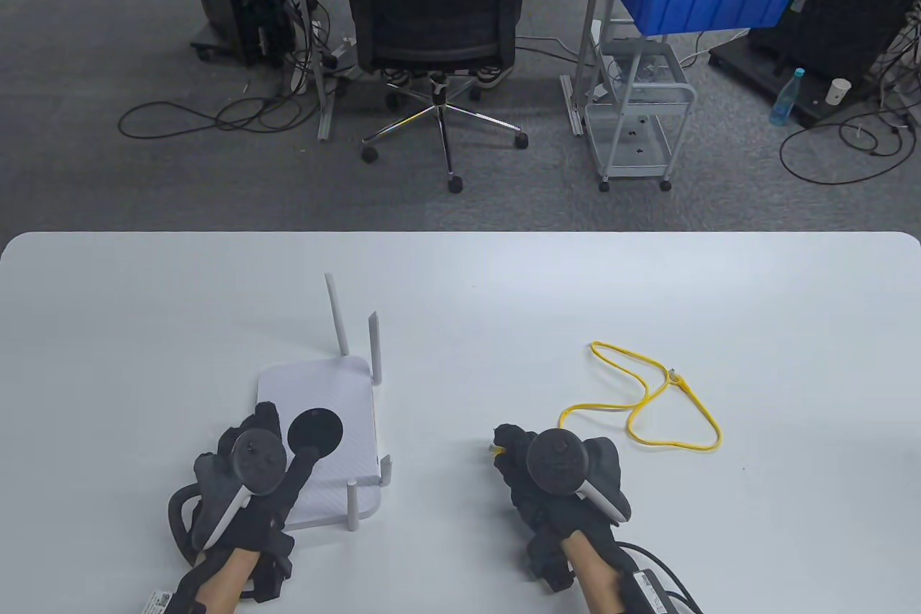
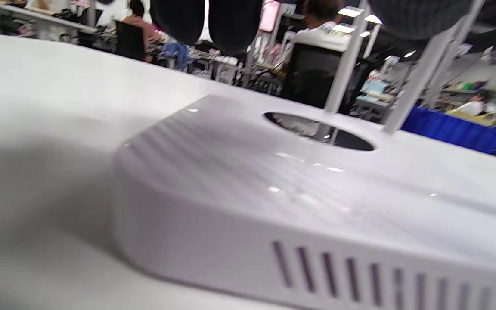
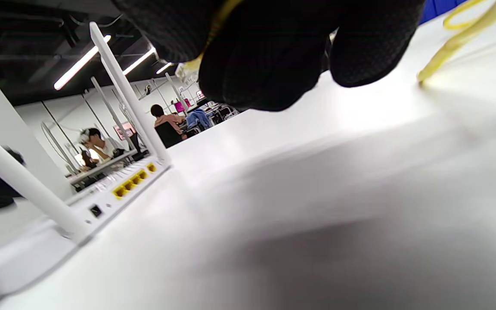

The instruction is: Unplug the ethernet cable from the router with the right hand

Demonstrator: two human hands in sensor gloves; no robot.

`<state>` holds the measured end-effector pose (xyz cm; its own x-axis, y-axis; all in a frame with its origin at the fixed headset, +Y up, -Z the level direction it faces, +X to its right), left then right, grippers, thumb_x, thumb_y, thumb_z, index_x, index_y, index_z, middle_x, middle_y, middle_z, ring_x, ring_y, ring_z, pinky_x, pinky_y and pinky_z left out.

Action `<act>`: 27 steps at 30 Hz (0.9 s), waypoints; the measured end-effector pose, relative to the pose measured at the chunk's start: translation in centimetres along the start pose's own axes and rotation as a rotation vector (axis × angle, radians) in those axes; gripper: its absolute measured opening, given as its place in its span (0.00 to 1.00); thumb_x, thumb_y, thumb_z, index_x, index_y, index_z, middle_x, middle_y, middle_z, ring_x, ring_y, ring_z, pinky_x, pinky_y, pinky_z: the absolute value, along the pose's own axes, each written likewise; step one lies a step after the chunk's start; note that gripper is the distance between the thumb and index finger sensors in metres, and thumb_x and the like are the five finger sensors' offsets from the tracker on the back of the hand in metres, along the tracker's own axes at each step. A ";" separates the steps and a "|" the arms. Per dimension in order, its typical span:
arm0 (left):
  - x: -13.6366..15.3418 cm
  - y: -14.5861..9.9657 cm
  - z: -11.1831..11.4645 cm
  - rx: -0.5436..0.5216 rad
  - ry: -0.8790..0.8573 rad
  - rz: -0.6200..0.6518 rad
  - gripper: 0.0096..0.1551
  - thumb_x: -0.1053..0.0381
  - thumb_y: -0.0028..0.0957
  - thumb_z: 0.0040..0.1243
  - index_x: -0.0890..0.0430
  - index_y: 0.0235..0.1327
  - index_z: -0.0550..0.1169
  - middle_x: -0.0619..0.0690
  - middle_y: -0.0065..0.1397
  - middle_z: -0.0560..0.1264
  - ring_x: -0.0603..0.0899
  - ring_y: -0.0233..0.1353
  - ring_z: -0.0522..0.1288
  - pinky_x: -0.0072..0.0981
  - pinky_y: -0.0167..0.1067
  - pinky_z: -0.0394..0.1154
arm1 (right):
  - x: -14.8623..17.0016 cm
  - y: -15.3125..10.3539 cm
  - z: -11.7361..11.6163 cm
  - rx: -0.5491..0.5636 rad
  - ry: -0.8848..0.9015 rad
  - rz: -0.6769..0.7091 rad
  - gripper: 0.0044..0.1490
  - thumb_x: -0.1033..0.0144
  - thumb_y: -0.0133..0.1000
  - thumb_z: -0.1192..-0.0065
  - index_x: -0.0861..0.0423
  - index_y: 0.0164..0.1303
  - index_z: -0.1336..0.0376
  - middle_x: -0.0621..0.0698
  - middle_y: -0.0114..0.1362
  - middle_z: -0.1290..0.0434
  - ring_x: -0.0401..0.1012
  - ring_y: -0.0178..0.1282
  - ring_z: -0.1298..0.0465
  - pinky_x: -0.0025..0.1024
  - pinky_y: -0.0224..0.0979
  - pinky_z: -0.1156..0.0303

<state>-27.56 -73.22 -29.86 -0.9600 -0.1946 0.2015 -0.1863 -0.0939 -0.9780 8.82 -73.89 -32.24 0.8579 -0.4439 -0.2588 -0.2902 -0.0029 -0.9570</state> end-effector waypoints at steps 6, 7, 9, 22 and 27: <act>-1.6 -1.0 -0.3 -0.042 0.027 0.123 0.51 0.29 0.52 0.49 0.46 0.83 0.45 0.54 0.92 0.47 0.67 0.89 0.40 0.73 0.77 0.37 | -0.5 0.1 -0.2 0.056 -0.280 -0.001 0.34 0.64 0.62 0.46 0.64 0.76 0.43 0.58 0.66 0.27 0.46 0.56 0.22 0.60 0.72 0.33; -1.8 -1.0 -0.1 -0.029 0.029 0.140 0.52 0.29 0.52 0.49 0.45 0.82 0.44 0.54 0.92 0.46 0.66 0.89 0.38 0.72 0.76 0.35 | -0.5 0.1 -0.2 0.069 -0.309 -0.007 0.33 0.64 0.62 0.46 0.63 0.76 0.42 0.58 0.66 0.27 0.46 0.56 0.22 0.61 0.72 0.33; -2.1 -1.0 0.3 -0.008 0.042 0.155 0.52 0.29 0.52 0.49 0.45 0.82 0.44 0.54 0.92 0.44 0.65 0.88 0.36 0.70 0.75 0.33 | -0.3 0.2 -0.3 0.083 -0.334 -0.020 0.33 0.63 0.62 0.46 0.62 0.76 0.42 0.57 0.66 0.27 0.46 0.57 0.22 0.61 0.73 0.33; -1.4 -0.9 0.4 0.028 0.011 0.139 0.52 0.28 0.51 0.48 0.45 0.82 0.43 0.55 0.91 0.40 0.66 0.87 0.33 0.70 0.74 0.32 | 1.1 0.5 -0.9 0.113 -0.472 -0.107 0.31 0.62 0.61 0.45 0.59 0.74 0.38 0.60 0.70 0.31 0.50 0.63 0.26 0.68 0.74 0.40; -1.2 -0.5 0.9 0.066 0.014 0.126 0.53 0.28 0.51 0.49 0.46 0.81 0.43 0.56 0.91 0.39 0.67 0.86 0.32 0.71 0.73 0.32 | 0.8 0.8 -1.7 0.072 -0.516 -0.098 0.31 0.61 0.61 0.43 0.58 0.73 0.37 0.59 0.70 0.31 0.51 0.65 0.27 0.70 0.74 0.42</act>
<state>-26.09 -73.79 -29.58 -0.9779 -0.1949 0.0762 -0.0505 -0.1337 -0.9897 8.57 -75.80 -32.95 0.9819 0.0541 -0.1814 -0.1840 0.0472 -0.9818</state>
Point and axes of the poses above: the tracker on the back of each hand, its own x axis roughly to the little-finger side, its own y axis roughly from the wrist to the fingertips, z = x × y, the point moved 1 cm from there along y, roughly from the wrist to the fingertips
